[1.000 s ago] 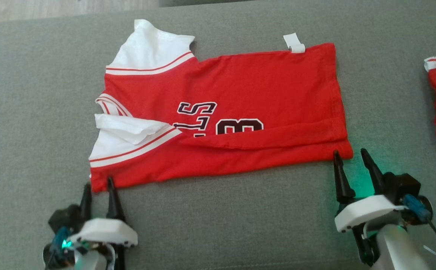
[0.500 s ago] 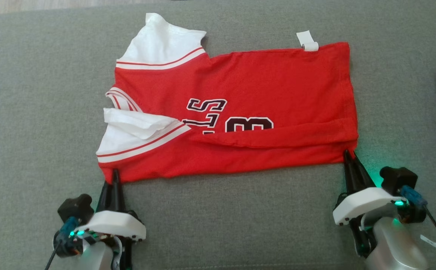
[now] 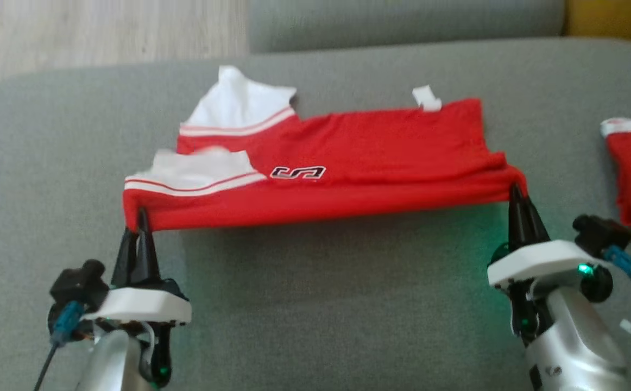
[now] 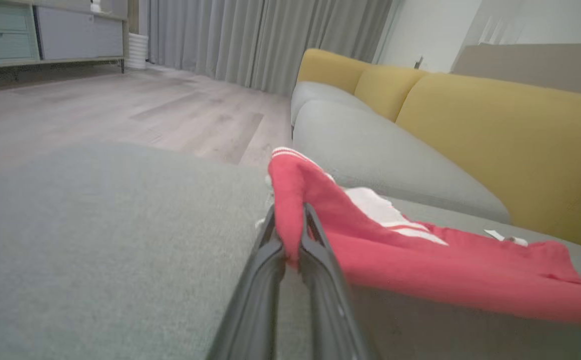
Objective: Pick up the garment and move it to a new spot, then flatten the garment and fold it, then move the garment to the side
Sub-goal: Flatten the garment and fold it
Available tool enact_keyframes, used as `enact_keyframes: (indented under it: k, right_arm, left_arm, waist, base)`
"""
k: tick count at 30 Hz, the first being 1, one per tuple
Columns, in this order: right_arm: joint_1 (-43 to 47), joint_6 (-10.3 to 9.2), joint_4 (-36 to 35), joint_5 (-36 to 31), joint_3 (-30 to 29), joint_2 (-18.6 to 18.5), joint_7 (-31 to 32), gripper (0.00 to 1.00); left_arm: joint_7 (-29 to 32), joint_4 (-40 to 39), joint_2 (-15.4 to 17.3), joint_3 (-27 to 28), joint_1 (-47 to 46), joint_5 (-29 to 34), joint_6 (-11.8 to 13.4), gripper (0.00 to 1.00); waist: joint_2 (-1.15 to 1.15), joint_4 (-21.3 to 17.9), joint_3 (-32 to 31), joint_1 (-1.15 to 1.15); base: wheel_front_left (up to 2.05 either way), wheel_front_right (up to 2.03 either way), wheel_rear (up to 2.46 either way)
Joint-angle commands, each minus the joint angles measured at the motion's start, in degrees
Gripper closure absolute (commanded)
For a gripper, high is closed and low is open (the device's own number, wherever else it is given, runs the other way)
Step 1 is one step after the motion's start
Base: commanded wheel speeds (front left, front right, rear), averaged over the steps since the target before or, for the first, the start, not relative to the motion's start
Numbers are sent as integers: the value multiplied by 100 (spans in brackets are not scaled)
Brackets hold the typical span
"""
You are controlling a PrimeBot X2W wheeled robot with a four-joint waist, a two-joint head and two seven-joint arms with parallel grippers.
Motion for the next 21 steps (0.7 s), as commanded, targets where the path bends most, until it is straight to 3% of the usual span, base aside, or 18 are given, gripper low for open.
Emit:
enact_keyframes:
  k: [1,10,16,17,18,19,21]
  right_arm:
    - [-214,-5,-89,24,111,-18,-22,100]
    - [255,-5,133,366,305,-50,-12,100]
    - [909,-5,337,468,400,-94,-14,100]
    - [969,-5,378,454,385,-105,-15,100]
    - [1001,-5,411,420,372,-119,-15,64]
    - [1010,-5,436,391,342,-126,-16,0]
    - [957,-5,446,308,253,-156,-18,0]
  left_arm:
    - [-30,-216,77,329,-102,129,-43,100]
    - [-30,-73,77,312,615,94,-129,100]
    - [-30,253,77,-132,1336,-297,-17,100]
    - [-30,301,77,-189,1385,-330,26,83]
    - [-30,325,77,-231,1401,-353,65,22]
    - [-30,330,77,-254,1395,-363,111,0]
    - [-30,269,77,-250,1327,-301,190,0]
  waist:
    - [0,-73,-415,0]
    - [0,-79,-798,0]
    - [0,-38,-771,0]
    - [0,-31,-740,0]
    - [0,-25,-700,0]
    - [0,-17,-668,0]
    - [0,-9,-586,0]
  base:
    - [0,0,0]
    - [0,0,0]
    - [0,0,0]
    - [0,0,0]
    - [0,0,0]
    - [0,0,0]
    - [0,0,0]
